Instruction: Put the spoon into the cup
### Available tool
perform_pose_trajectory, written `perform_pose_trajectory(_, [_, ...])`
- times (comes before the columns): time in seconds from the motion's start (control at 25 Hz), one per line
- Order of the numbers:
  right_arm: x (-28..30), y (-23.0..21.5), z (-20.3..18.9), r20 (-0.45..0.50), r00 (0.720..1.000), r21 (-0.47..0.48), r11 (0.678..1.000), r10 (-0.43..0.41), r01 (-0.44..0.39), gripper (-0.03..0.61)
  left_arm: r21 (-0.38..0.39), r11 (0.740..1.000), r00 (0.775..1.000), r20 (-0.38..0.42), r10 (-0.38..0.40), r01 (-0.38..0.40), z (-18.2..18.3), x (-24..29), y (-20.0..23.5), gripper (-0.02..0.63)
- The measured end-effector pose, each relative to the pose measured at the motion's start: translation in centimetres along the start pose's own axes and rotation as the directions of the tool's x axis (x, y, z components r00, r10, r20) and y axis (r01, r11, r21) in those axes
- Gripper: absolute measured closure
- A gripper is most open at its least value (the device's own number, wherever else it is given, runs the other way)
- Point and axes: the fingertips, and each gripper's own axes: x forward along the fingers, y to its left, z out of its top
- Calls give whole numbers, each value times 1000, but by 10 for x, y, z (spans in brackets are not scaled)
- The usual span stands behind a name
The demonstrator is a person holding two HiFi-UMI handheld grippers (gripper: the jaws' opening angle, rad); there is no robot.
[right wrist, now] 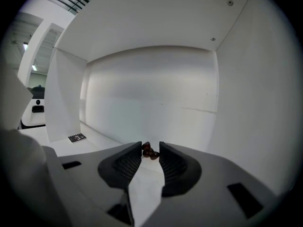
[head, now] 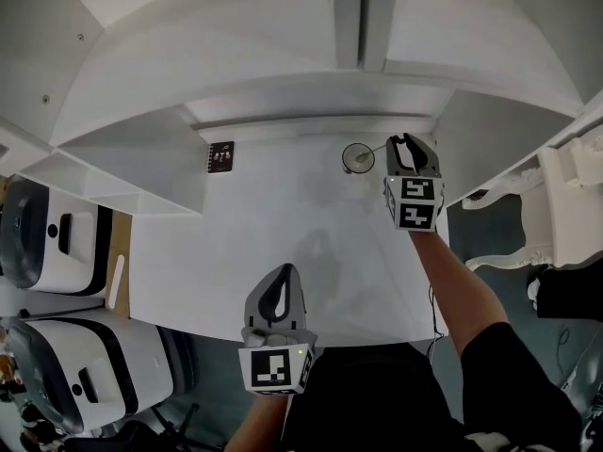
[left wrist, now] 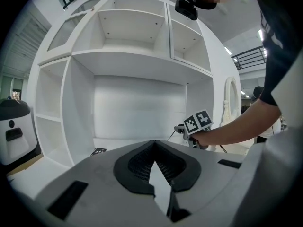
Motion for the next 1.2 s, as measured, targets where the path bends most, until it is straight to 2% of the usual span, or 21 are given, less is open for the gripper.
perform_pose_trajectory(0.2, [6,6,-20,-39,999,19,1000,7,-6,408,-3,1000,1000,-4,23,-23,-2,-3,6,606])
perform_pose_trajectory(0.52, [1,28,-31,-46,995,-5,996,90,-90,408,-4,999,999,-15,39,-39,-8,-5,5,606])
perform_pose_trajectory(0.72, [-1,32,-41,-63,992,-16,994,110,-111,406,-16,998,999,-10,54,-54,-7,-7,7,606])
perform_pose_trajectory(0.92, [-5,39,-46,-74,987,-2,990,142,-143,403,-18,999,999,-16,39,-40,-9,-6,1,606])
perform_pose_trajectory(1.2, [-9,49,-51,-103,980,-47,983,171,-176,388,8,1000,999,-29,17,-17,-9,-5,-6,606])
